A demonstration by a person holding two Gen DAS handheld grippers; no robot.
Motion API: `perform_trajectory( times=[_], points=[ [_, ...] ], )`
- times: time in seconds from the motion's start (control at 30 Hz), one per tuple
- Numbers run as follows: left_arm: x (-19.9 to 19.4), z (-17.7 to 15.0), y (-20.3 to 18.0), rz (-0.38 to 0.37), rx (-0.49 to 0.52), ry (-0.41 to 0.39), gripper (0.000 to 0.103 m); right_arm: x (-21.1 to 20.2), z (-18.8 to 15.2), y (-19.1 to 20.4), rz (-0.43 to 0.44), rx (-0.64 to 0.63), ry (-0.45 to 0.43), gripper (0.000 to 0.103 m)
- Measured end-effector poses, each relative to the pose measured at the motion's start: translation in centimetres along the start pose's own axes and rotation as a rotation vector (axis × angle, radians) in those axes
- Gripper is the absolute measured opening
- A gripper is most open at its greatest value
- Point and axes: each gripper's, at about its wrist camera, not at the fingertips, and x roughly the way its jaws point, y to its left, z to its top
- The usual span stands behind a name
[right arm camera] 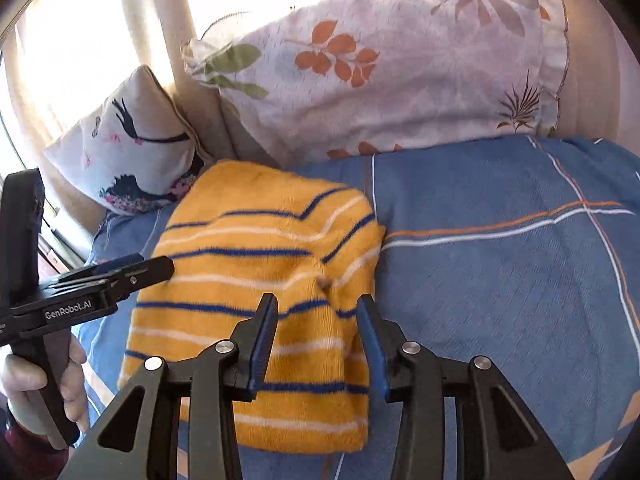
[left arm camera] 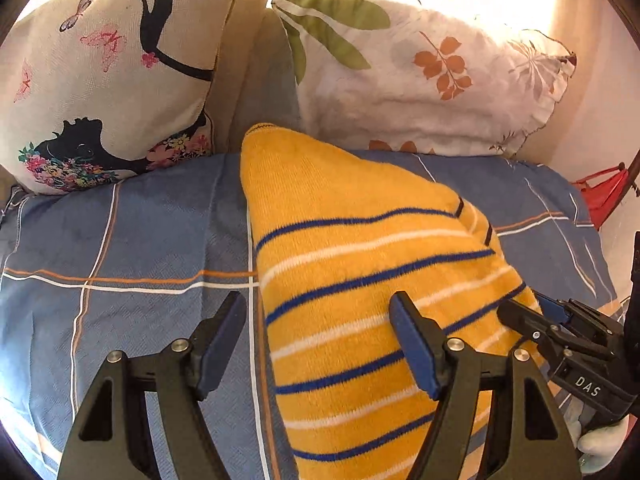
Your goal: Fold small clothes
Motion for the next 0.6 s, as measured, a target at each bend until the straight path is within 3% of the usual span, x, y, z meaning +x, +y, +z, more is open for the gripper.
perform_trajectory(
  times=[0.1,0.2,0.6],
  points=[
    [0.2,-1.0,-0.3,0.009,0.0,0.003,0.073,0.8,-1.8,-0.5,0.002,0.033,0.046,0.046],
    [-0.1,-1.7,0.0,0.005,-0.009,0.0,0.073,0.2,-2.6,-1.5,0.016,0.082,0.05,0.052],
    [-2.1,-4.8,0.0,0.03,0.018,0.021,0.073,-1.6,-4.9,-2.6,-0.001,0.138,0.054,0.055]
  ],
)
